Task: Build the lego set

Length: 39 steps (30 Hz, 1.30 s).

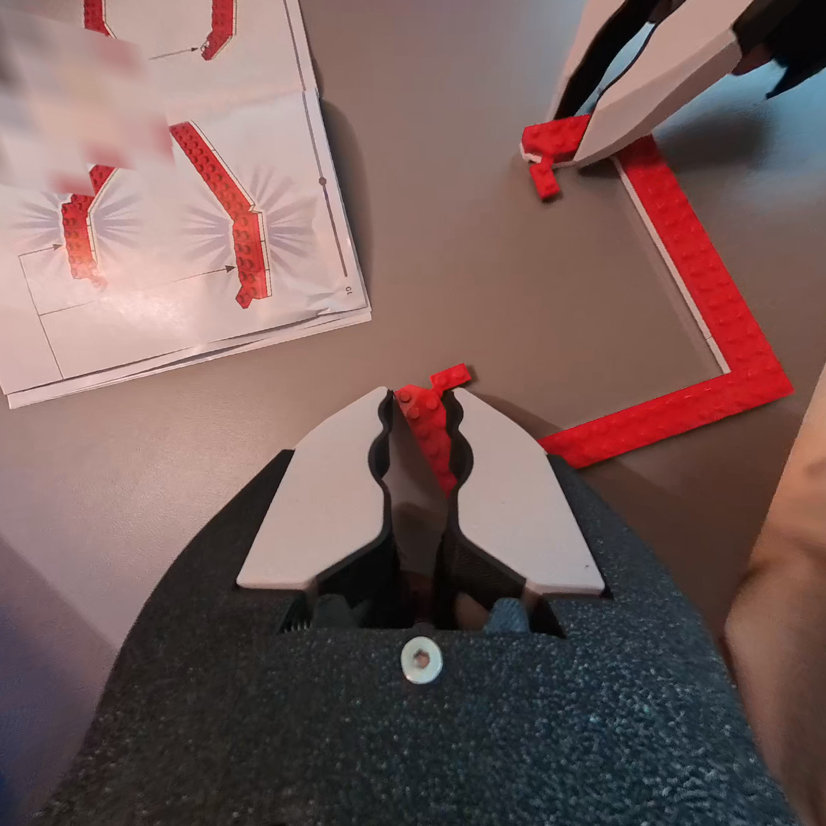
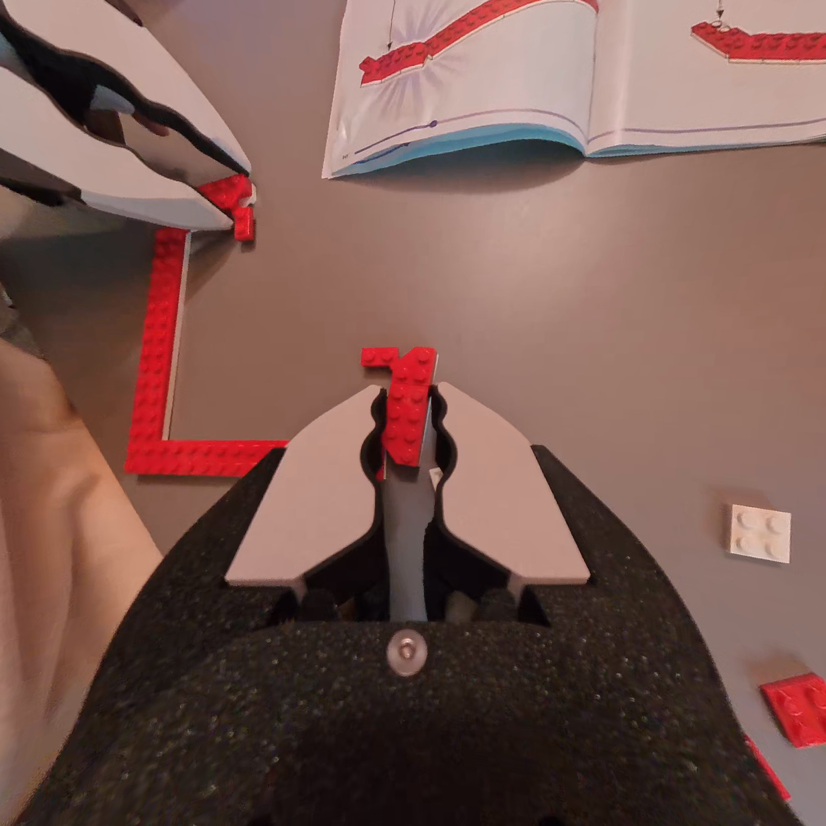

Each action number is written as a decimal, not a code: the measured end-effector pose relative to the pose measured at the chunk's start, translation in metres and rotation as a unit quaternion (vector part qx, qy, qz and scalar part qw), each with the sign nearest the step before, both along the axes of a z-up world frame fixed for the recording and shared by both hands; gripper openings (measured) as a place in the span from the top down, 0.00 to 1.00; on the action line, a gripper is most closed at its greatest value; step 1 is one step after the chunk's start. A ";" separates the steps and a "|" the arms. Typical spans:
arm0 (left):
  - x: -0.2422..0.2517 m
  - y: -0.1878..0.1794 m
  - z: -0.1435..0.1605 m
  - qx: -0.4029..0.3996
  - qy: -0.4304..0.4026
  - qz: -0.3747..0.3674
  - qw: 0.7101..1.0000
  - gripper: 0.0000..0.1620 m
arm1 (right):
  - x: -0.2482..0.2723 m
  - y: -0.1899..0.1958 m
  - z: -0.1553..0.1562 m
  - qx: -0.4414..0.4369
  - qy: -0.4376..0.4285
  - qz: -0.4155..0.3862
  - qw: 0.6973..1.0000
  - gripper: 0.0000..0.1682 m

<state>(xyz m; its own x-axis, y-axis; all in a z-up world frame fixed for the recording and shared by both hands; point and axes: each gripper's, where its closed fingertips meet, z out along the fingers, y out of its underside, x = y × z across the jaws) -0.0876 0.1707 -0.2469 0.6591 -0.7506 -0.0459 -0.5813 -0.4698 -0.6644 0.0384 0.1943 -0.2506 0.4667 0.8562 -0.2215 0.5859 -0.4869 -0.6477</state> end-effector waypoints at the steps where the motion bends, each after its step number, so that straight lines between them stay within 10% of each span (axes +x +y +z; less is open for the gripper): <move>1: -0.001 0.000 0.001 -0.002 0.001 -0.001 1.000 0.85 | 0.001 -0.001 0.001 -0.004 -0.001 0.005 1.000 0.88; 23: -0.023 0.046 0.035 0.099 -0.021 0.060 0.993 0.59 | 0.012 0.039 0.036 0.069 0.045 -0.013 0.997 0.69; 30: -0.079 0.078 0.107 0.220 -0.259 0.272 0.900 0.44 | 0.033 0.076 0.093 0.097 0.259 -0.174 0.945 0.58; 39: -0.079 0.078 0.101 0.224 -0.219 0.258 0.914 0.21 | 0.038 0.077 0.081 0.118 0.229 -0.186 0.948 0.50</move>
<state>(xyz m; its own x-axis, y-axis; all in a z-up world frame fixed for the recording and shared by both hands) -0.1670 0.2486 -0.1461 0.9488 -0.3056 0.0797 0.0077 -0.2298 -0.9732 0.0766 0.2716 -0.1695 0.6469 0.7025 -0.2966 0.0327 -0.4141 -0.9096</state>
